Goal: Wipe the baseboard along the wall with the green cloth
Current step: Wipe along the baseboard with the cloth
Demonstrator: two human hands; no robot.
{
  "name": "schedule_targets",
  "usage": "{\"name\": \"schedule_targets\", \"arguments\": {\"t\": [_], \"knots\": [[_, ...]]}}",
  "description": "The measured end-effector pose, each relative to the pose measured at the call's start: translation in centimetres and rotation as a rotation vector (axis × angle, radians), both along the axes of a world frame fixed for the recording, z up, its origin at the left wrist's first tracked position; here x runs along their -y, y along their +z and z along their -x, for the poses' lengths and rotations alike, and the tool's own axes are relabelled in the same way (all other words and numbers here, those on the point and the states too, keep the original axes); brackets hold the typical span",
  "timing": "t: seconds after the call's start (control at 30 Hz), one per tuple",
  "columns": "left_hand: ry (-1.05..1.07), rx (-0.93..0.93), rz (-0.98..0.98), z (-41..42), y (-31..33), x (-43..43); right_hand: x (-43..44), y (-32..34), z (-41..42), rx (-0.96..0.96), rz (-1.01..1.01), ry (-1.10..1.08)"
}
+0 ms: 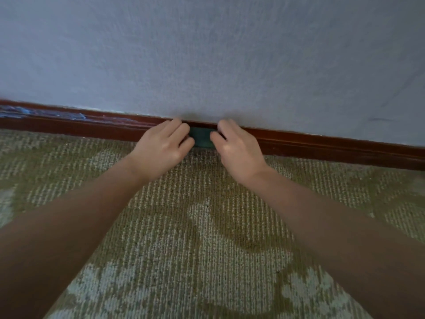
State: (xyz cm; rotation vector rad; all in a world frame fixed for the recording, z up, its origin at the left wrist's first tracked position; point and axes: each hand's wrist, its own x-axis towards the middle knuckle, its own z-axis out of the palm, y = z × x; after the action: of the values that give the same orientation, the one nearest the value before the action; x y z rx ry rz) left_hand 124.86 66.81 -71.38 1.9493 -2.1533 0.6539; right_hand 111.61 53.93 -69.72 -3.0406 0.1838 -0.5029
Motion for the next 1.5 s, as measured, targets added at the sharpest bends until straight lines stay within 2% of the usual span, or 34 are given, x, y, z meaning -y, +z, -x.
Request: {"name": "schedule_targets", "arguments": {"t": [0.17, 0.57, 0.67, 0.77, 0.97, 1.17, 1.27, 1.5], "knots": [[-0.006, 0.044, -0.066, -1.4, -0.3, -1.8, -0.9, -0.8, -1.6, 0.024, 0.043, 0.113], [0.129, -0.009, -0.048, -0.8, -0.7, -2.1, -1.9, -0.7, -2.6, -0.059, 0.116, 0.139], [0.243, -0.089, -0.068, -0.5, -0.7, -4.5, -3.8, -0.2, -3.9, -0.028, 0.013, 0.134], [0.263, -0.132, -0.098, 0.1, 0.0, -6.7, -4.6, -0.1, -3.0, 0.018, -0.025, 0.148], [0.252, -0.201, -0.052, 1.2, 3.8, -6.6, -4.7, 1.7, -0.8, 0.054, -0.255, 0.087], [0.394, -0.308, -0.006, 2.1, 6.0, -6.8, -4.8, 4.8, -0.9, 0.09, -0.344, 0.1], [0.35, -0.299, -0.009, 1.3, 5.6, -7.2, -4.7, 4.5, -1.5, 0.1, -0.338, 0.109], [0.133, -0.155, -0.027, -3.1, 2.2, -5.8, -3.6, 0.5, -4.3, 0.048, -0.153, 0.067]]}}
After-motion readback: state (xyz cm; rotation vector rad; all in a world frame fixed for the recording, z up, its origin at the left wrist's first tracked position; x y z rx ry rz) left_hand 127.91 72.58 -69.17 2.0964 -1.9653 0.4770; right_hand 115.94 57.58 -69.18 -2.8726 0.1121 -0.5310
